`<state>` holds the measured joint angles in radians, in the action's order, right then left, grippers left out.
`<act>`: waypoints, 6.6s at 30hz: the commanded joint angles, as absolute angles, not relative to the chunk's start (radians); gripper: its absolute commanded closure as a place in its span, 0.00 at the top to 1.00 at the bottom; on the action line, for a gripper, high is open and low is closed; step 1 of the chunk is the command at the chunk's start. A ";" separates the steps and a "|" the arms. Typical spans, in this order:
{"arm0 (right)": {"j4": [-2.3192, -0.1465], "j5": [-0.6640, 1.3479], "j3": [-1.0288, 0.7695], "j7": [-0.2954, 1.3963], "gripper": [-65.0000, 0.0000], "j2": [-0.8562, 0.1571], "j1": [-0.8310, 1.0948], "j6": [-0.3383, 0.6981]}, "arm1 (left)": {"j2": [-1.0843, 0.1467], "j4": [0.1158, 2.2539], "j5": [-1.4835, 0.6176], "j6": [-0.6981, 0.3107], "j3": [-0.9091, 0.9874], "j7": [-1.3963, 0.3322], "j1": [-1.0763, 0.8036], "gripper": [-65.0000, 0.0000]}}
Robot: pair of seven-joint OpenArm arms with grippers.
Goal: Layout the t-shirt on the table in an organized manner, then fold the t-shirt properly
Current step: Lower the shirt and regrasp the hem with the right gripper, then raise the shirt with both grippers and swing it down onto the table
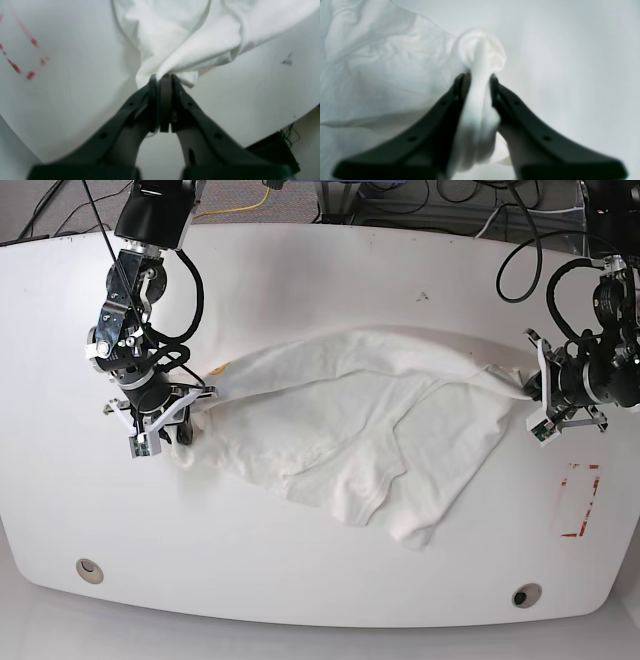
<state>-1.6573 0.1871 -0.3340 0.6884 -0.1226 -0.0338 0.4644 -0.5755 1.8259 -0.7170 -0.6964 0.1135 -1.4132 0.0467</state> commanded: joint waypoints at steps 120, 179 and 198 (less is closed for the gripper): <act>-1.046 0.197 -0.088 0.545 0.44 -0.122 -0.430 0.591 | -0.661 1.840 -0.719 -0.698 0.124 -1.396 -0.042 0.00; -1.428 0.206 -0.094 0.934 0.00 -0.231 -0.914 0.556 | -0.576 1.787 -0.641 -0.698 0.091 -1.396 0.908 0.00; -1.003 0.197 -0.076 0.776 0.00 -0.311 -1.306 0.604 | -0.394 1.477 -0.443 -0.698 -0.059 -1.340 1.309 0.00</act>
